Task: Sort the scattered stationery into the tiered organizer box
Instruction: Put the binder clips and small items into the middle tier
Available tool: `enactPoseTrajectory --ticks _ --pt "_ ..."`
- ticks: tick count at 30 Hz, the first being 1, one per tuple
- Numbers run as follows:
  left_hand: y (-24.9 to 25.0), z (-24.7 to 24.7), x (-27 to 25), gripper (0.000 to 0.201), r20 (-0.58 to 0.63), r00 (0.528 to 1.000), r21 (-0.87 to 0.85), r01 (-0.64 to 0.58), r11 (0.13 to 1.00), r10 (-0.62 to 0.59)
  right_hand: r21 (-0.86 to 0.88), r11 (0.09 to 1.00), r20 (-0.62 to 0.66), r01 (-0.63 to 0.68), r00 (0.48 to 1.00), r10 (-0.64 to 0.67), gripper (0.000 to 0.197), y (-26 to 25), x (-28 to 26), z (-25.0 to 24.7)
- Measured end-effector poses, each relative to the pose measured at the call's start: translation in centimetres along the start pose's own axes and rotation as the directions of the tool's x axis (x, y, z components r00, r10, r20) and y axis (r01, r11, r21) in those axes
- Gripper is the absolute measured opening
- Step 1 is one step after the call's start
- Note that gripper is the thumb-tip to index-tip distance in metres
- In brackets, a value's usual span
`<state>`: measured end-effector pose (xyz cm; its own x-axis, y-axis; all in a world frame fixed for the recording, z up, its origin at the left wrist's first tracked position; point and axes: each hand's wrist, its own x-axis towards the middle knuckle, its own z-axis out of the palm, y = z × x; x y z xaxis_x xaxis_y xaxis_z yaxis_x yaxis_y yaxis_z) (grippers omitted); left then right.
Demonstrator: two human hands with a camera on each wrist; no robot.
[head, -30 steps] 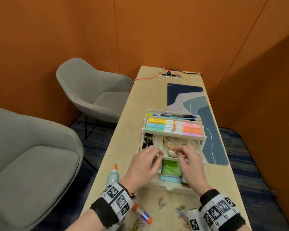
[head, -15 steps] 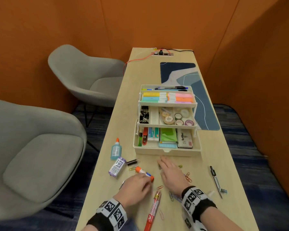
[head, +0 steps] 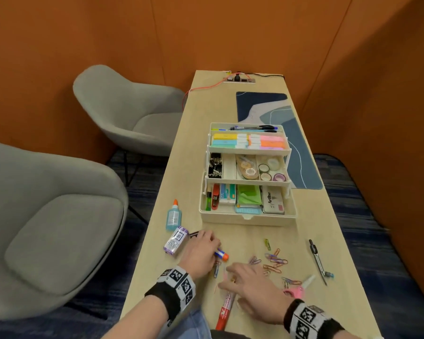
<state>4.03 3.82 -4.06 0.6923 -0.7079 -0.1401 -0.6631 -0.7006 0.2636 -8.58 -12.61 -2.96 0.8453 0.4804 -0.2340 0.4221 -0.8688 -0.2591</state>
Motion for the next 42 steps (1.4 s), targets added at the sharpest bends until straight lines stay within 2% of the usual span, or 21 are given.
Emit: enactPoseTrajectory --ticks 1,3,5,8,11,14,17,18,20,23,25,26,29,34,38,42 --pt "0.1 0.0 0.3 0.026 0.023 1.000 0.040 -0.011 0.999 0.011 -0.060 0.998 0.018 0.032 0.999 -0.031 0.046 -0.3 0.3 0.2" --pt "0.1 0.0 0.7 0.023 0.053 0.998 0.097 -0.028 0.995 0.023 -0.139 0.990 0.056 0.013 0.998 -0.005 0.027 -0.2 0.9 0.9" --pt "0.1 0.0 0.8 0.022 0.060 0.998 0.140 -0.039 0.989 0.031 -0.176 0.984 0.032 -0.002 0.999 0.007 0.017 0.2 1.4 1.4" --pt "-0.1 0.0 0.8 0.023 0.044 0.998 0.119 -0.049 0.992 0.044 -0.229 0.973 -0.063 0.022 0.997 -0.038 0.017 0.7 1.1 1.1" --pt "-0.6 -0.4 0.2 0.020 -0.021 1.000 0.017 -0.019 1.000 0.020 -0.215 0.976 -0.212 -0.032 0.977 -0.015 0.012 2.2 -0.5 -0.8" --pt "-1.0 -1.1 -0.5 0.015 -0.094 0.994 -0.133 0.044 0.990 -0.057 -0.083 0.979 -0.337 -0.184 0.930 0.146 0.017 5.5 -1.3 -3.7" --pt "-0.6 -1.9 -0.3 0.011 -0.114 0.987 -0.263 0.084 0.961 -0.117 0.105 0.931 -0.455 -0.350 0.816 0.358 0.020 9.4 0.2 -7.5" --pt "-0.3 -2.0 -0.1 0.012 -0.107 0.987 -0.287 0.083 0.954 -0.118 0.136 0.909 -0.445 -0.393 0.796 0.411 0.020 10.6 1.1 -8.7" --pt "0.3 -2.1 0.1 0.013 -0.074 0.991 -0.308 0.079 0.948 -0.107 0.124 0.884 -0.361 -0.450 0.810 0.463 0.021 12.5 3.5 -10.2" --pt "0.8 -2.3 0.1 0.014 -0.058 0.995 -0.304 0.064 0.951 -0.086 0.055 0.869 -0.124 -0.491 0.861 0.494 0.021 13.8 7.1 -11.0" --pt "0.9 -2.6 -0.1 0.016 -0.081 0.993 -0.300 0.054 0.952 -0.082 0.064 0.849 0.055 -0.524 0.852 0.521 0.022 13.6 8.9 -11.6" --pt "0.8 -2.6 -0.2 0.017 -0.093 0.992 -0.298 0.053 0.953 -0.084 0.070 0.845 0.095 -0.530 0.847 0.524 0.023 13.5 9.7 -11.7" --pt "0.2 -2.8 -0.4 0.017 -0.125 0.987 -0.298 0.060 0.953 -0.102 0.068 0.823 0.119 -0.564 0.824 0.555 0.025 13.5 11.4 -11.2" --pt "0.3 -4.0 0.2 0.012 -0.169 0.976 -0.315 0.082 0.946 -0.141 0.057 0.757 0.045 -0.651 0.759 0.650 0.008 14.1 12.0 -9.5" --pt "1.6 -5.0 2.4 0.012 -0.195 0.975 -0.265 0.055 0.963 -0.109 0.049 0.727 0.038 -0.684 0.729 0.683 0.015 14.5 11.8 -8.7" --pt "3.2 -5.9 7.3 0.023 -0.195 0.973 -0.266 0.068 0.962 -0.123 0.201 0.664 0.048 -0.720 0.684 0.728 0.015 15.1 11.6 -8.0"
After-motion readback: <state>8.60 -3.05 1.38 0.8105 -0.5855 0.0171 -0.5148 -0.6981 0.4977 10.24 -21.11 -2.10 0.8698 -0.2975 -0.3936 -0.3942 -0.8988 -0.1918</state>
